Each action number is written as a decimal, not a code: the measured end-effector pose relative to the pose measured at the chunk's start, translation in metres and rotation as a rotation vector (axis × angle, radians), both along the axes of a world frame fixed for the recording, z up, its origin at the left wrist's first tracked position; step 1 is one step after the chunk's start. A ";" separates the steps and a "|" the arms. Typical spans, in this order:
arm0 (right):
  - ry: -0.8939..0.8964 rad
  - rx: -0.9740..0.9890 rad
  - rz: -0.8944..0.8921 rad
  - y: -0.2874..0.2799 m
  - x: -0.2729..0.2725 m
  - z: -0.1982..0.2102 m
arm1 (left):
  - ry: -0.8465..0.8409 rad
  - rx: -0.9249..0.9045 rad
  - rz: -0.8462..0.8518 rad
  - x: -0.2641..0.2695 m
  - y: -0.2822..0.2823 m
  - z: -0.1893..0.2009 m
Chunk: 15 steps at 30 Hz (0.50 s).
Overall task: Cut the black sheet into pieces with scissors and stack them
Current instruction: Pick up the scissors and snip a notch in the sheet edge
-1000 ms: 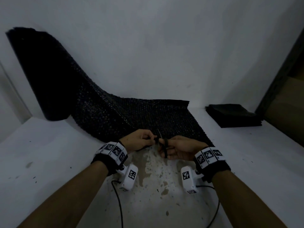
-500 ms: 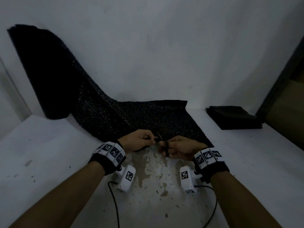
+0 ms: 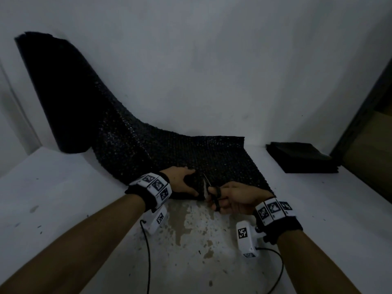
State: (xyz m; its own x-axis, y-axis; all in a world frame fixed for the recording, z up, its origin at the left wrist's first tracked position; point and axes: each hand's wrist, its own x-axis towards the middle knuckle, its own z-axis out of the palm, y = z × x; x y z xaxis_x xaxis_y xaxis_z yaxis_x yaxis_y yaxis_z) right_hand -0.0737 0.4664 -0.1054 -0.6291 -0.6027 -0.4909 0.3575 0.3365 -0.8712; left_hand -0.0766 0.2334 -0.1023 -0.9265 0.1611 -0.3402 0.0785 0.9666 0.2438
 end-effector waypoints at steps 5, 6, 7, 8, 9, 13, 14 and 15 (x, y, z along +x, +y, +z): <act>0.000 -0.004 -0.019 -0.006 -0.005 0.000 | -0.005 -0.038 0.005 -0.001 0.000 -0.002; 0.004 -0.003 -0.019 -0.008 -0.006 0.000 | -0.004 -0.038 0.003 -0.001 -0.001 -0.002; 0.002 -0.001 -0.016 -0.009 -0.008 -0.001 | -0.004 -0.040 0.001 -0.001 -0.001 -0.002; -0.005 0.002 -0.016 -0.010 -0.009 -0.001 | -0.003 -0.046 -0.002 -0.001 -0.001 -0.002; -0.014 0.005 -0.016 -0.011 -0.010 -0.001 | 0.000 -0.052 -0.007 0.000 -0.001 -0.001; -0.018 0.017 -0.021 -0.017 -0.014 0.001 | -0.005 -0.076 -0.021 0.000 -0.001 0.000; -0.016 0.014 -0.024 -0.018 -0.015 0.001 | 0.001 -0.080 -0.024 0.001 0.000 0.001; -0.015 0.012 -0.031 -0.020 -0.018 0.000 | 0.007 -0.081 -0.025 0.001 0.000 0.001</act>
